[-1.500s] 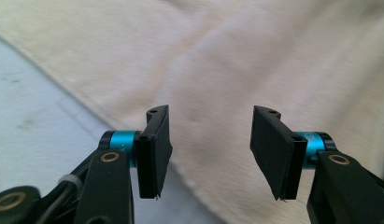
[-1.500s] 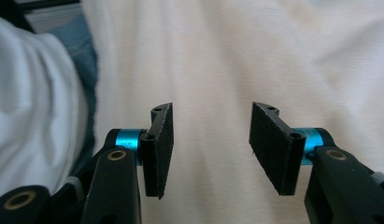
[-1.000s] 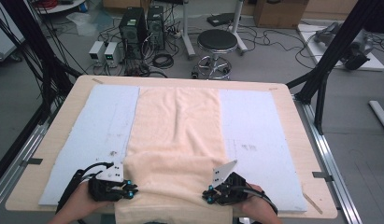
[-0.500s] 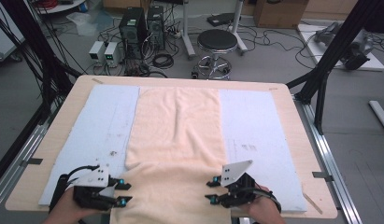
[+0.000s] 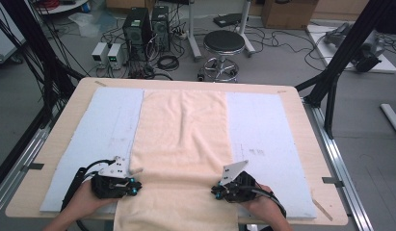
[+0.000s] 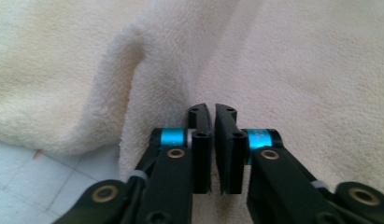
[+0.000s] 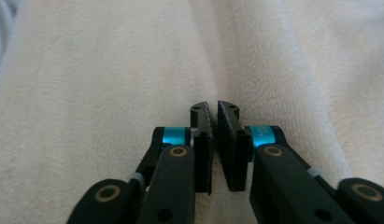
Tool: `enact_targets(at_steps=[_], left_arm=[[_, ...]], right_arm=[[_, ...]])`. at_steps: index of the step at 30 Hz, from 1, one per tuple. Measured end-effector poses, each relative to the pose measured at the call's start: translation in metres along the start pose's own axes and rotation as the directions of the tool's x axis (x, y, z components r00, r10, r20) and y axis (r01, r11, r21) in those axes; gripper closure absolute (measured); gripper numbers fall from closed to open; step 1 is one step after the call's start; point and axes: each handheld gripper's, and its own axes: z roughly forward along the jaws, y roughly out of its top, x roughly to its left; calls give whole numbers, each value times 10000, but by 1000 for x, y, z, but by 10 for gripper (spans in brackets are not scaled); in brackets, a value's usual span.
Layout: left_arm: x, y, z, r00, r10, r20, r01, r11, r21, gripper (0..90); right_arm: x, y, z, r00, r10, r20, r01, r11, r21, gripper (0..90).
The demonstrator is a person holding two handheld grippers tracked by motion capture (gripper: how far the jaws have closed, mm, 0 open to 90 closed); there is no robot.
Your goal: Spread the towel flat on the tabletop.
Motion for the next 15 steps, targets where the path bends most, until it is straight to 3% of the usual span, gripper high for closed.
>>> enact_targets(at_steps=[4,7,9,10,11,12,15], left_arm=[[-13,-2,-7,9991,295,316,-302,9993,232,862],[-27,-7,-17,9956,389,857,-401,9991,121,860],[-33,-10,-24,9921,431,1181,-422,9991,-107,842],[-35,-11,-27,9940,397,1023,-377,9991,-209,791],[-35,-10,-29,9968,280,743,-259,9993,-285,682],[-32,-9,-29,9976,192,659,-167,9991,-383,637],[-20,-4,-28,10000,-64,7,65,9979,-641,640]], right_arm=[[11,2,-2,9986,-229,-476,240,9994,236,859],[26,4,-8,9948,-547,-863,556,9984,78,839],[33,5,-14,9853,-562,-1611,519,9982,-310,746],[35,6,-18,9876,-519,-1485,452,9978,-488,669],[35,7,-21,9923,-458,-1154,391,9975,-595,615],[32,7,-24,9955,-343,-880,280,9970,-720,616],[16,8,-29,9997,-61,224,78,9971,-753,618]])
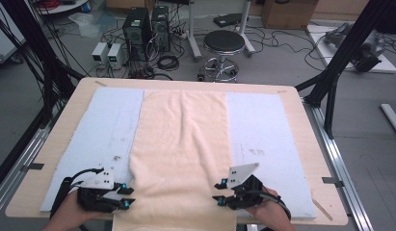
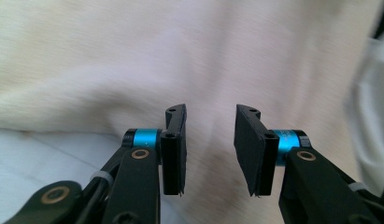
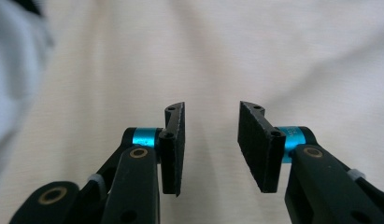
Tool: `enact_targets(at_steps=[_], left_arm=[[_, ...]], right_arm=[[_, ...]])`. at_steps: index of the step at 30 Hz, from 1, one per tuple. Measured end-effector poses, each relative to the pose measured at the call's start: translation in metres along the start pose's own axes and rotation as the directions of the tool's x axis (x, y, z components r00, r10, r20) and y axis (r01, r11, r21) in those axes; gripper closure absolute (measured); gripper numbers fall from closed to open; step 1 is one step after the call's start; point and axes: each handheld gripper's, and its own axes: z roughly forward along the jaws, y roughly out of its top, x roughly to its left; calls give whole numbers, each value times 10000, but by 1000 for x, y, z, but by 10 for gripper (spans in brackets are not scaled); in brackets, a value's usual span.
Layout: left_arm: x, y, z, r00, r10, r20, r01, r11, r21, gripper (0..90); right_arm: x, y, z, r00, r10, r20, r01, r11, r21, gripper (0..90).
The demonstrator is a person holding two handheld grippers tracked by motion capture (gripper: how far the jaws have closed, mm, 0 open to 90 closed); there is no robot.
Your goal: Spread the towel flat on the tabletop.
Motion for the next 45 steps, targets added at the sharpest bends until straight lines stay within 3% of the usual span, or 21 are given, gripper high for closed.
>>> enact_targets(at_steps=[3,5,8,10,12,15,17,18,19,22,24,27,31,34,36,38,41,45], left_arm=[[15,2,5,9939,-518,-971,521,9986,4,683],[28,-2,5,9826,-1008,-1561,1008,9949,-80,689],[41,-6,6,9773,-1429,-1562,1449,9894,13,686],[44,-7,13,9799,-1632,-1149,1665,9858,196,650],[43,-5,20,9856,-1437,-887,1477,9882,396,630],[40,-2,23,9854,-1310,-1089,1373,9891,525,620],[38,-1,23,9805,-1255,-1515,1354,9892,568,701],[38,0,23,9798,-1139,-1646,1251,9904,595,841],[38,0,23,9801,-1164,-1606,1282,9896,647,887],[34,-2,19,9785,-1056,-1773,1215,9892,815,896],[34,-7,12,9710,-1248,-2038,1432,9866,780,898],[36,-17,2,9638,-1730,-2028,1889,9801,616,898],[30,-19,-5,9675,-1711,-1860,1804,9830,339,897],[29,-15,-7,9687,-1739,-1774,1770,9842,20,887],[29,-10,-5,9711,-1832,-1531,1814,9831,-261,781],[27,-6,0,9763,-1840,-1136,1833,9829,-174,727],[23,-5,10,9867,-1363,-881,1407,9890,453,701],[21,-9,17,9920,-1111,-597,1149,9913,638,665]], right_arm=[[-17,-3,5,9965,303,778,-320,9993,207,617],[-28,-6,8,9926,630,1035,-668,9972,340,610],[-39,-9,12,9890,800,1246,-871,9948,530,610],[-44,-12,14,9861,946,1368,-1049,9920,699,607],[-50,-17,18,9839,1132,1385,-1248,9891,785,611],[-54,-23,19,9804,1608,1137,-1674,9846,512,660],[-55,-24,18,9790,1747,1052,-1798,9828,413,726],[-56,-24,18,9796,1798,899,-1841,9820,420,780],[-56,-25,17,9800,1796,855,-1836,9821,416,795],[-57,-25,16,9815,1767,741,-1802,9827,431,836],[-57,-26,15,9807,1807,741,-1841,9820,418,841],[-55,-26,13,9808,1769,823,-1812,9823,479,843],[-52,-28,10,9806,1735,912,-1787,9825,529,830],[-52,-30,6,9790,1791,970,-1835,9823,382,714],[-53,-31,3,9780,1846,969,-1861,9825,67,700],[-54,-31,1,9791,1836,881,-1833,9830,-110,693],[-56,-31,3,9791,1848,852,-1849,9827,-64,663],[-55,-30,8,9816,1695,881,-1717,9850,177,634]])
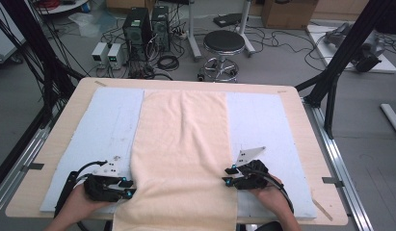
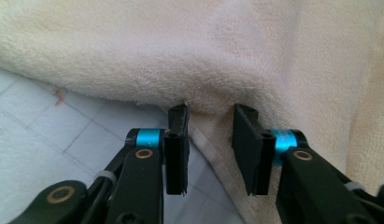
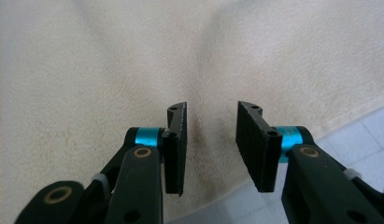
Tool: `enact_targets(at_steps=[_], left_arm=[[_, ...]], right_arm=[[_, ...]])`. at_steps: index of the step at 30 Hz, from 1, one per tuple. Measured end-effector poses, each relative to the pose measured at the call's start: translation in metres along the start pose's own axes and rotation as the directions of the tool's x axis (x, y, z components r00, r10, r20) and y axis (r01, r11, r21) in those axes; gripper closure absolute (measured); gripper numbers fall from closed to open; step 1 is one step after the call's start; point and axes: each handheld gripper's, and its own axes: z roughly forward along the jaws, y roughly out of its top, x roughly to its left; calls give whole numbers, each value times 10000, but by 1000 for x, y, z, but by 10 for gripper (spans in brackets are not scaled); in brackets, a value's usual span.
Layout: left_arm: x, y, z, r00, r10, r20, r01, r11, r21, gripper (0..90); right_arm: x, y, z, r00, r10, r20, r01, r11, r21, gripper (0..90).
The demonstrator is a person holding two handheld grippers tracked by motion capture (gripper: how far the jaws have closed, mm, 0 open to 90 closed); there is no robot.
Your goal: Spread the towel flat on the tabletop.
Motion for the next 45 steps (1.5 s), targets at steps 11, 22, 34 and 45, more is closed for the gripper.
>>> enact_targets(at_steps=[11,22,34,45], left_arm=[[-7,-1,-8,9941,0,-1083,23,9998,211,875],[-3,-13,-29,9883,-614,-1396,573,9978,-332,699],[17,22,-20,9920,-421,-1189,225,9866,-1614,545],[44,36,-11,9867,-1064,-1226,773,9720,-2220,385]], right_arm=[[0,3,8,9999,-115,-19,115,9999,123,613],[2,4,6,9999,-114,27,114,9999,-40,577],[-3,12,-5,9986,183,488,-147,9972,-736,448],[-27,26,-14,9883,989,1163,-801,9844,-1565,299]])
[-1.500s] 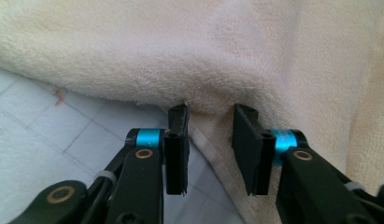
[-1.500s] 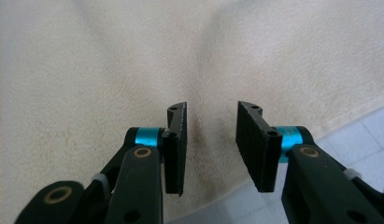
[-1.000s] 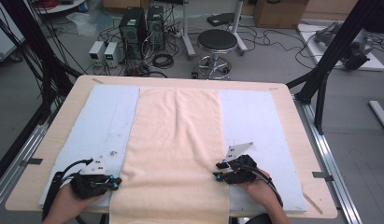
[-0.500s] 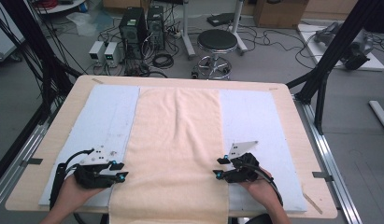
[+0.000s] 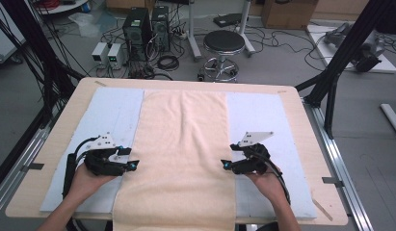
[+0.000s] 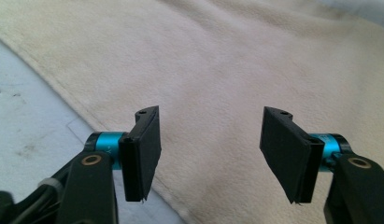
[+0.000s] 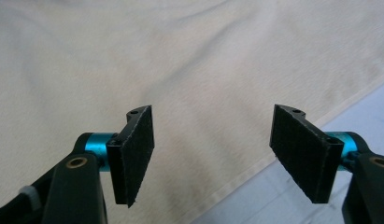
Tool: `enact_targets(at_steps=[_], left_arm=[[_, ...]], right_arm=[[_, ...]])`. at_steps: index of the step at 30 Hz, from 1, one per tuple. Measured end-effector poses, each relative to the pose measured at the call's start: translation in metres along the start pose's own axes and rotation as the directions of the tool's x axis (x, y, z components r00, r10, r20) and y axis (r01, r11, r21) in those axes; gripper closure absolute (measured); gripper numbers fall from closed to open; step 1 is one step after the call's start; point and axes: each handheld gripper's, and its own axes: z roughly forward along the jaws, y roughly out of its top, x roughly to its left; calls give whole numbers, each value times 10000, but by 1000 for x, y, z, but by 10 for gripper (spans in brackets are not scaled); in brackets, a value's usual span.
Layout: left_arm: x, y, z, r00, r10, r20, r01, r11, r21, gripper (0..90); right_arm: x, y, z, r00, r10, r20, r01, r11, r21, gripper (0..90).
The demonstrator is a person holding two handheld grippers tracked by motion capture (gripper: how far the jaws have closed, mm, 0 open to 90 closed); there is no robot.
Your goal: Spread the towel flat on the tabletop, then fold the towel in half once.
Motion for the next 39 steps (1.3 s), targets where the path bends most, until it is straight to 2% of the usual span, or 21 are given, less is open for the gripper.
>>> enact_targets(at_steps=[5,11,13,19,25,27,28,33,37,39], left_arm=[[9,4,1,9997,-157,-207,150,9993,-349,360],[15,10,0,9987,-321,-404,298,9979,-568,342],[17,13,0,9989,-216,-422,195,9986,-484,341],[22,25,0,9986,-195,-499,159,9972,-731,339],[31,35,5,9983,-155,-564,123,9983,-572,338],[34,38,6,9983,-208,-553,174,9979,-622,338],[37,41,6,9982,-189,-566,163,9988,-457,339],[48,57,8,9979,-249,-597,216,9983,-547,337],[65,69,11,9963,-415,-747,381,9982,-469,336],[71,77,14,9950,-349,-939,315,9988,-380,336]], right_arm=[[-10,11,4,9996,20,267,-21,10000,27,256],[-19,21,13,9996,31,288,-31,10000,14,243],[-21,24,15,9996,-45,268,45,10000,32,242],[-23,31,13,9996,-129,263,128,9999,39,238],[-29,41,14,9996,-204,189,202,9997,141,236],[-32,45,14,9996,-229,183,229,9997,23,237],[-34,47,14,9996,-215,187,215,9998,38,238],[-45,55,16,9994,-240,247,239,9997,27,240],[-57,65,17,9988,-252,412,243,9995,212,246],[-65,72,18,9986,-236,479,225,9995,238,248]])
